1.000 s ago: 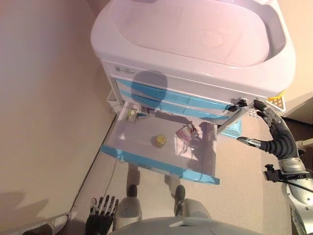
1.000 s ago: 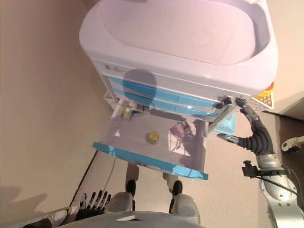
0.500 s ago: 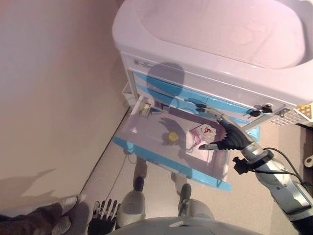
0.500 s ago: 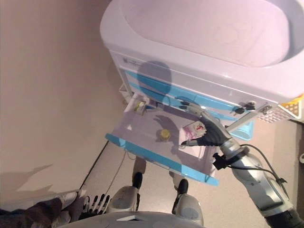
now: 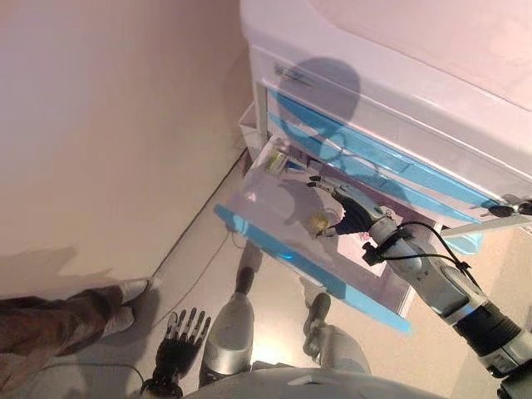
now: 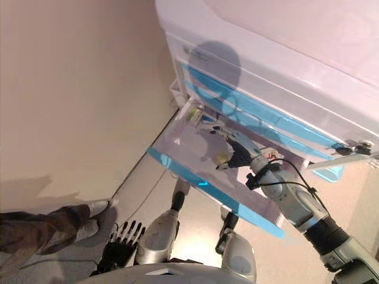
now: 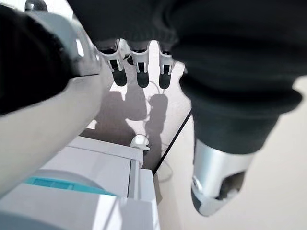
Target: Open the drawer and pick up the medicine
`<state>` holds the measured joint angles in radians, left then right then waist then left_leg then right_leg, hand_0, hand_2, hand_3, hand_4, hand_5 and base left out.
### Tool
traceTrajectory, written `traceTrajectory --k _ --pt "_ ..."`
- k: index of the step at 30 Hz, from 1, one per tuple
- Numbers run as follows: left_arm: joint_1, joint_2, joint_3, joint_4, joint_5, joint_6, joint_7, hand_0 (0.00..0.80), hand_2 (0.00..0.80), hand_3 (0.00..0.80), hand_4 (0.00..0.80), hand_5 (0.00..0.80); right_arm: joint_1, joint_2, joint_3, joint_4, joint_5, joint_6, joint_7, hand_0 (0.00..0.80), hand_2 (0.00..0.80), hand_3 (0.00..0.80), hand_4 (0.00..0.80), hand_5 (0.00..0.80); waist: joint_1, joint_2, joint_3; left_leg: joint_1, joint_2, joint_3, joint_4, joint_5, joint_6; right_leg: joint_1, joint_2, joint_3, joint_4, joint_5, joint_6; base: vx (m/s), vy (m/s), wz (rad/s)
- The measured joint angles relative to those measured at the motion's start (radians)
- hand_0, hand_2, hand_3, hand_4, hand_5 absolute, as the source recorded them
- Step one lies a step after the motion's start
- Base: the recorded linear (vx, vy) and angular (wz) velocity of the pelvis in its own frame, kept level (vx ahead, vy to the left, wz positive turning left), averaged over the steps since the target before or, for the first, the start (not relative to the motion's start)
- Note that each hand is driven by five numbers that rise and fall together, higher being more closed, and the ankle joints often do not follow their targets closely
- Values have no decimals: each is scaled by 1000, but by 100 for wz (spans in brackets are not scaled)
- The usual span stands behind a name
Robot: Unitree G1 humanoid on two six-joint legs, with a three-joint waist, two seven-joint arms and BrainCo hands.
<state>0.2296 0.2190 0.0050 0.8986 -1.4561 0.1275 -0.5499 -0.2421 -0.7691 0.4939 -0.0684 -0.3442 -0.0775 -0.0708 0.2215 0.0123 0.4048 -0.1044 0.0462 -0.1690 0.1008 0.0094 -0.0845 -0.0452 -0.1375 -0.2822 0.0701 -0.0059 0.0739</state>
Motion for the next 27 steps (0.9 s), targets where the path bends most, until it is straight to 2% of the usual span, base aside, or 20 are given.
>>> traceTrajectory --k 8,13,27 --pt "-11 20 -1 -2 1 0 0 0 0 0 0 0 -44 10 34 197 -42 63 -116 0 0 0 0 0 29 3 42 -13 -2 -19 1 4 -2 -1 0 -14 -2 0 0 -31 -45 7" --pt "-11 31 -1 -15 1 1 0 0 0 0 0 0 -44 37 34 263 -53 69 -164 0 0 0 0 0 33 4 45 -17 -3 -26 0 5 -2 0 0 -25 -5 -3 4 -10 -7 2" --pt "-14 30 -1 -40 2 2 2 0 0 0 0 0 -27 50 34 300 -69 66 -180 0 0 0 0 0 30 18 53 -23 -13 -29 0 12 3 -3 -10 -27 -4 -3 5 -6 4 1"
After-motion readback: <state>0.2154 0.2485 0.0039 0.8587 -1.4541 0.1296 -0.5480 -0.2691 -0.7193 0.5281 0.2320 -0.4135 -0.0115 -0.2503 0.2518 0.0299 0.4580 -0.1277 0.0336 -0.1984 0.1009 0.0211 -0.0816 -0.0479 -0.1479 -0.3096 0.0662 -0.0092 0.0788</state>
